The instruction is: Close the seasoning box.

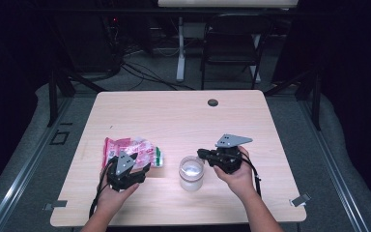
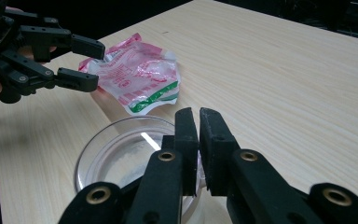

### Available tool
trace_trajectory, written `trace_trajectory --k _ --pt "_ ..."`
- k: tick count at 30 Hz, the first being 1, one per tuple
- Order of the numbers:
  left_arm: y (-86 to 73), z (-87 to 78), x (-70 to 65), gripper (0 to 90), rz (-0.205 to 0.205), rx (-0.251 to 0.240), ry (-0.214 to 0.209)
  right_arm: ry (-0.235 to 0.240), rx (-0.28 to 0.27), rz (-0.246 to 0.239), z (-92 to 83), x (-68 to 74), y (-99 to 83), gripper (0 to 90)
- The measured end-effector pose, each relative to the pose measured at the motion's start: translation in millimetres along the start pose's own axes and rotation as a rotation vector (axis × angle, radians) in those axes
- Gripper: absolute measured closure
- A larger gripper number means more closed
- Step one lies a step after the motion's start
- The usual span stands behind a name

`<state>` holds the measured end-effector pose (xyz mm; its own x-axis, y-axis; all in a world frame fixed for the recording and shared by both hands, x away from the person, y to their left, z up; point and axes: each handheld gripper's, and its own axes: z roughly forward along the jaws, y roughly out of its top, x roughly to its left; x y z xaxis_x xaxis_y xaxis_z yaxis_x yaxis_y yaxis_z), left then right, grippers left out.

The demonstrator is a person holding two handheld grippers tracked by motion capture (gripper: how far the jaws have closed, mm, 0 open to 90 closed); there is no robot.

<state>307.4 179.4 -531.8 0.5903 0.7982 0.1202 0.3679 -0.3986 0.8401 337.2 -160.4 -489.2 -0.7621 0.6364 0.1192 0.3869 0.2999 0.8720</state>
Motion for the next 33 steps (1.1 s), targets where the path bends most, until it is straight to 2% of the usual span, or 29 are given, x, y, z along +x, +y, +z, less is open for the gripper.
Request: trace_trajectory --k 6,8,11,14,17,18,19,21,25,26,27,28,31,33 --pt "-0.4 -1.2 2.9 38.9 -0.011 -0.003 0.001 -0.015 0.000 -0.002 -0.9 -1.2 0.2 82.0" --pt "-0.7 -1.6 4.4 38.9 -0.016 -0.005 0.003 -0.046 0.008 -0.018 -1.9 -2.9 -0.3 78.9" --pt "-1.5 -1.4 6.9 38.9 -0.023 -0.002 0.009 -0.077 0.007 -0.012 -4.6 -8.1 -1.4 73.0" --pt "-2.0 -0.9 9.3 38.9 -0.036 -0.005 0.010 -0.119 -0.010 0.014 -8.1 -16.1 -4.8 65.9" --pt "-1.5 -0.7 11.5 38.9 -0.055 -0.012 0.004 -0.180 -0.016 0.046 -11.2 -25.0 -10.1 59.7" --pt "-1.5 -0.3 12.1 38.9 -0.060 -0.014 0.002 -0.203 -0.012 0.076 -12.8 -31.4 -14.7 57.1" --pt "-1.5 0.2 12.6 38.9 -0.062 -0.013 0.002 -0.203 -0.012 0.076 -12.8 -31.4 -14.7 57.1" --pt "-1.6 1.4 13.7 38.9 -0.064 -0.005 0.003 -0.238 0.001 0.098 -12.4 -37.5 -20.6 54.4" --pt "-1.8 3.3 15.3 38.9 -0.076 -0.004 0.003 -0.246 0.007 0.151 -10.2 -45.0 -29.7 52.3" --pt "-1.9 4.0 15.7 38.9 -0.073 -0.001 0.004 -0.248 0.024 0.177 -8.2 -48.5 -33.4 50.8" --pt "-2.1 4.5 15.6 38.9 -0.074 0.004 0.006 -0.248 0.024 0.177 -8.2 -48.5 -33.4 50.8" --pt "-2.7 5.7 15.6 38.9 -0.075 0.007 0.007 -0.253 0.034 0.199 -6.0 -51.1 -37.0 50.7" --pt "-3.8 7.1 15.2 38.9 -0.071 0.020 0.011 -0.258 0.042 0.215 -3.5 -53.1 -40.1 50.6" --pt "-4.7 8.2 14.7 38.9 -0.067 0.026 0.012 -0.289 0.053 0.210 -0.7 -54.0 -43.6 50.4"
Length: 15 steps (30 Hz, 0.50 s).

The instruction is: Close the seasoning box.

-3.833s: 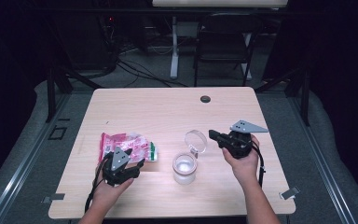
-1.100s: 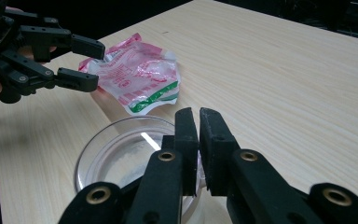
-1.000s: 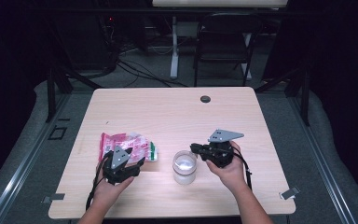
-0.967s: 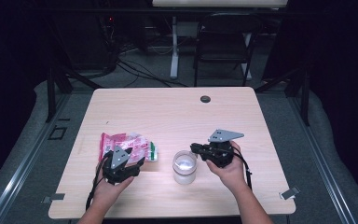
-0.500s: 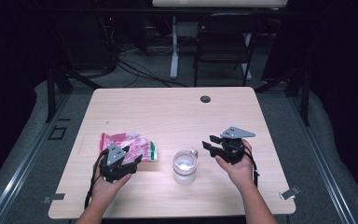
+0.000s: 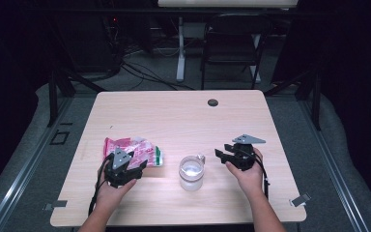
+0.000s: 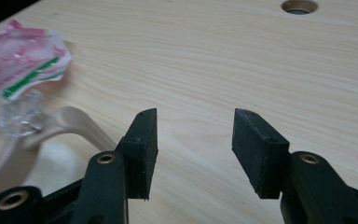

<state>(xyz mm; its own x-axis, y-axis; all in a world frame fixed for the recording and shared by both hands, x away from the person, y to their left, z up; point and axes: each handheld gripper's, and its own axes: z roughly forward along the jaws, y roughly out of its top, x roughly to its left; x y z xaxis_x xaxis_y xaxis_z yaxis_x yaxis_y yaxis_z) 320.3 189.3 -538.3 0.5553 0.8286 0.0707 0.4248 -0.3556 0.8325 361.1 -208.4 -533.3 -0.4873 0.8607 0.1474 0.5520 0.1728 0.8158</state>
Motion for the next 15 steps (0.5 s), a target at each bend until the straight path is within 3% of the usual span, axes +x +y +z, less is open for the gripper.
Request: trace_trajectory --k 5,15 --pt "-1.5 2.4 -1.3 38.9 0.013 0.022 0.000 -0.075 0.038 -0.036 8.5 -0.7 -6.1 50.1" --pt "-3.2 3.8 0.3 38.9 0.002 0.029 0.003 -0.081 0.063 -0.036 13.7 -2.6 -8.3 48.8"
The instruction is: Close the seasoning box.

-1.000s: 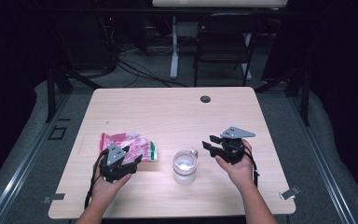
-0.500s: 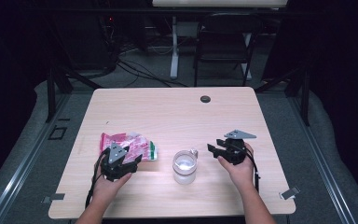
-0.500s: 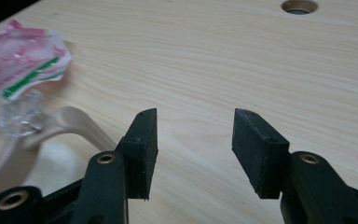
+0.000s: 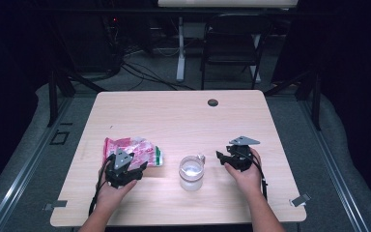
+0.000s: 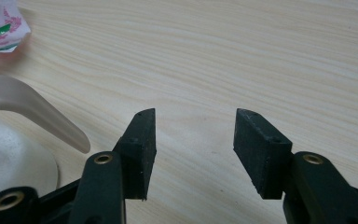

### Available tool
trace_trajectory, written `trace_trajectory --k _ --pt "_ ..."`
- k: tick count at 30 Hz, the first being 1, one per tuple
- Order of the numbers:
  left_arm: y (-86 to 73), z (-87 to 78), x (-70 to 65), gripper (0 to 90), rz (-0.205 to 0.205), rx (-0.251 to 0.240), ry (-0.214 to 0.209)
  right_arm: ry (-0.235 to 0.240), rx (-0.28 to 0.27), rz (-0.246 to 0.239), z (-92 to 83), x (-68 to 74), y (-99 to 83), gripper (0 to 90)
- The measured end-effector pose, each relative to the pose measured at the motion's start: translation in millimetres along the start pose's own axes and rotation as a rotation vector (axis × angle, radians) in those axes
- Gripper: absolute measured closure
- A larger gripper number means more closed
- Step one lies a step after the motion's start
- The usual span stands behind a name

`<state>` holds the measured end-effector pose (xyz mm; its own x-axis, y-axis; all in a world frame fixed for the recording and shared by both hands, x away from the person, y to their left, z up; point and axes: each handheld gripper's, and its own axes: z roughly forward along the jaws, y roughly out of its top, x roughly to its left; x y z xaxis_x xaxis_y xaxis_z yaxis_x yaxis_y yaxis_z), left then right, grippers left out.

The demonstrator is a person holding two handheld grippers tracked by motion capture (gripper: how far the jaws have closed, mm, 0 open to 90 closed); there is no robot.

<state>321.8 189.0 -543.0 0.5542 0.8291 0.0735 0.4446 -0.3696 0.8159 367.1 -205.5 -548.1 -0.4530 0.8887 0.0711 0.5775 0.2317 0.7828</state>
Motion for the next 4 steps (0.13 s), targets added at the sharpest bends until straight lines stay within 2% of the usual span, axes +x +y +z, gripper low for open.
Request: trace_trajectory --k 4 --pt "0.2 -0.2 1.5 38.9 -0.008 -0.005 0.003 -0.003 -0.005 -0.007 0.0 0.1 0.3 48.4"
